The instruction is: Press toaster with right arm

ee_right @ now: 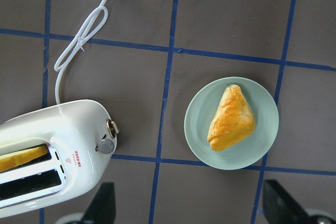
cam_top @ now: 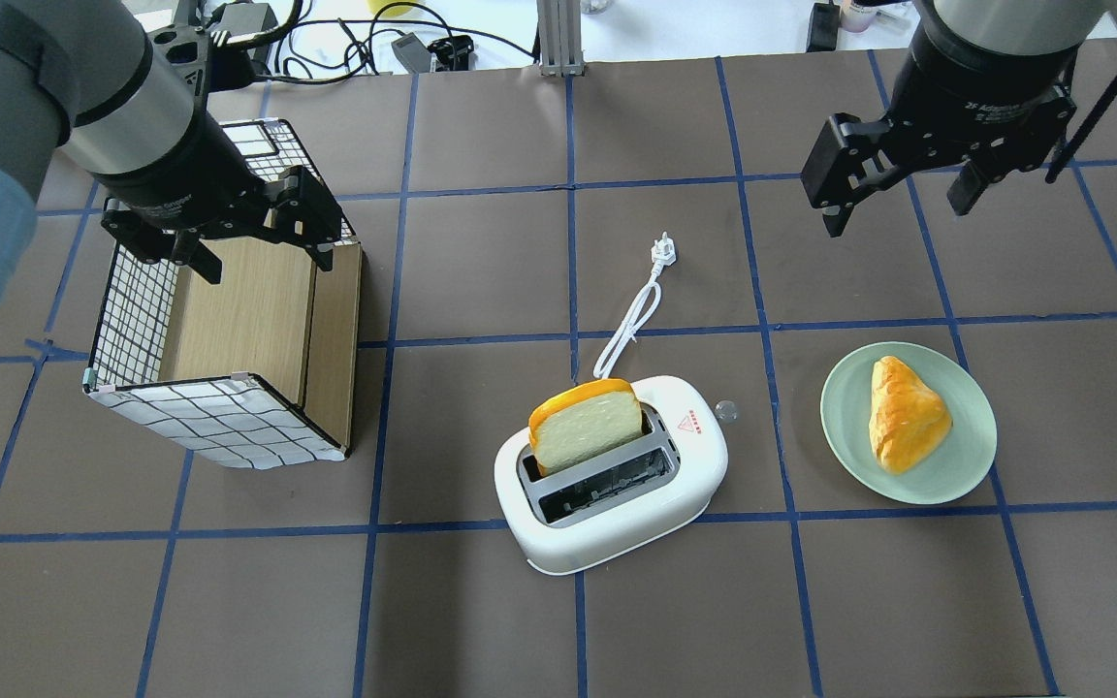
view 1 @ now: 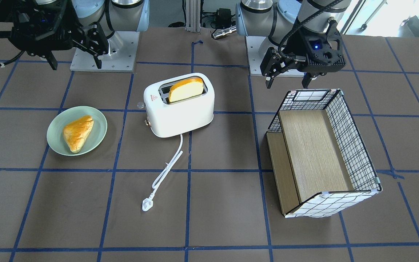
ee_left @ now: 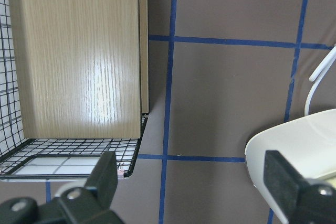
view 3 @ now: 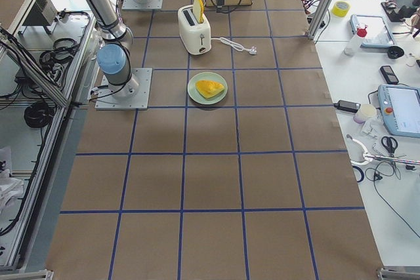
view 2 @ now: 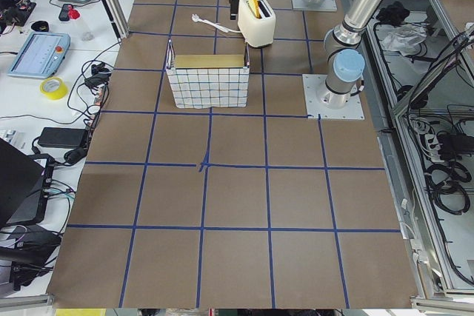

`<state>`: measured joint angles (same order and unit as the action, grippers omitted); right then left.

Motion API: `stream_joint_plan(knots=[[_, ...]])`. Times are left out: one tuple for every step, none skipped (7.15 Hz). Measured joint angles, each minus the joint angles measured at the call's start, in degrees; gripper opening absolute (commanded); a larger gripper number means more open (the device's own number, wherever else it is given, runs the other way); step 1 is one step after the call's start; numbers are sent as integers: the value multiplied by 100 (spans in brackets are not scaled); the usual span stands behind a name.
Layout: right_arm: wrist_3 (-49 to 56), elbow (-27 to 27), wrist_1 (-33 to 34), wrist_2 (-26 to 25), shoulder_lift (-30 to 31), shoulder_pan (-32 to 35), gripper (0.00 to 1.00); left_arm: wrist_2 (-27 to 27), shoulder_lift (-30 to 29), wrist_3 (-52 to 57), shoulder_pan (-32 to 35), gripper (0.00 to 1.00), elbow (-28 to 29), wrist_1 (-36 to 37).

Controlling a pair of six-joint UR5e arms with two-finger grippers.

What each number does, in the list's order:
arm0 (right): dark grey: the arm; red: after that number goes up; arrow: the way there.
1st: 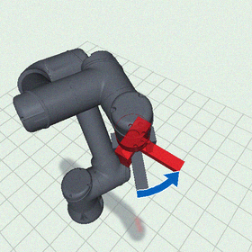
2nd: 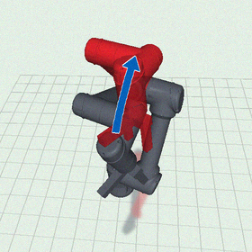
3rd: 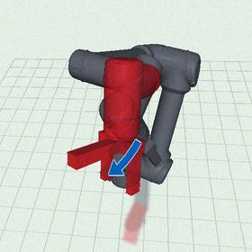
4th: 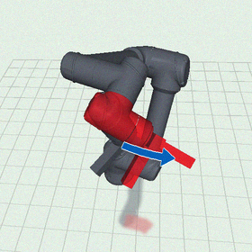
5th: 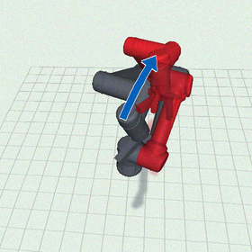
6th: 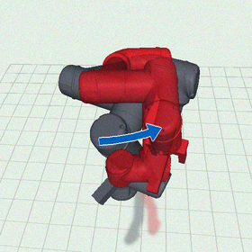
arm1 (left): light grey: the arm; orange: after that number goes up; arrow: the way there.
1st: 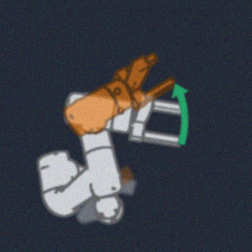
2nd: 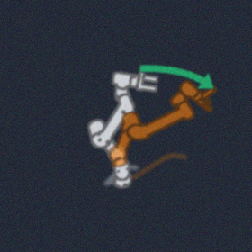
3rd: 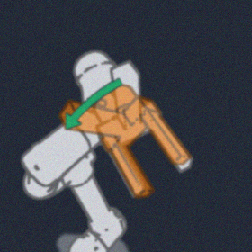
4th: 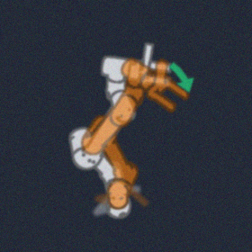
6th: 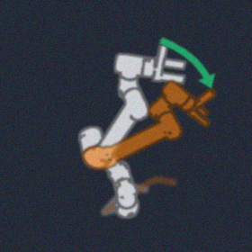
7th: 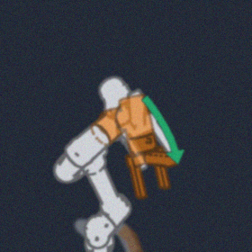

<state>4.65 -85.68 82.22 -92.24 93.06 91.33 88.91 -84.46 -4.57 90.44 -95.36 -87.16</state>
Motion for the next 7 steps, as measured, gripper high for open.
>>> stream_joint_plan(knots=[[-53, 137, 20, 67, -144, 0, 100, -1, 0, 0, 0, 100, 0, 0], [-71, 316, 22, 93, -300, 0, 100, 0, 0, 0, 0, 100, 0, 1], [-79, 427, 47, 106, -383, 0, 100, -3, 0, 0, 0, 100, 0, 1], [-178, 473, 111, 111, -415, 1, 100, -4, 0, 0, 0, 100, 0, 3], [-418, 482, 181, 109, -425, 5, 100, -5, 0, 0, 0, 100, 0, 5], [-649, 481, 241, 104, -427, 7, 100, -5, 0, 0, 0, 100, 0, 6], [-754, 477, 268, 104, -429, 10, 100, -5, 0, 0, 0, 100, 0, 4]])
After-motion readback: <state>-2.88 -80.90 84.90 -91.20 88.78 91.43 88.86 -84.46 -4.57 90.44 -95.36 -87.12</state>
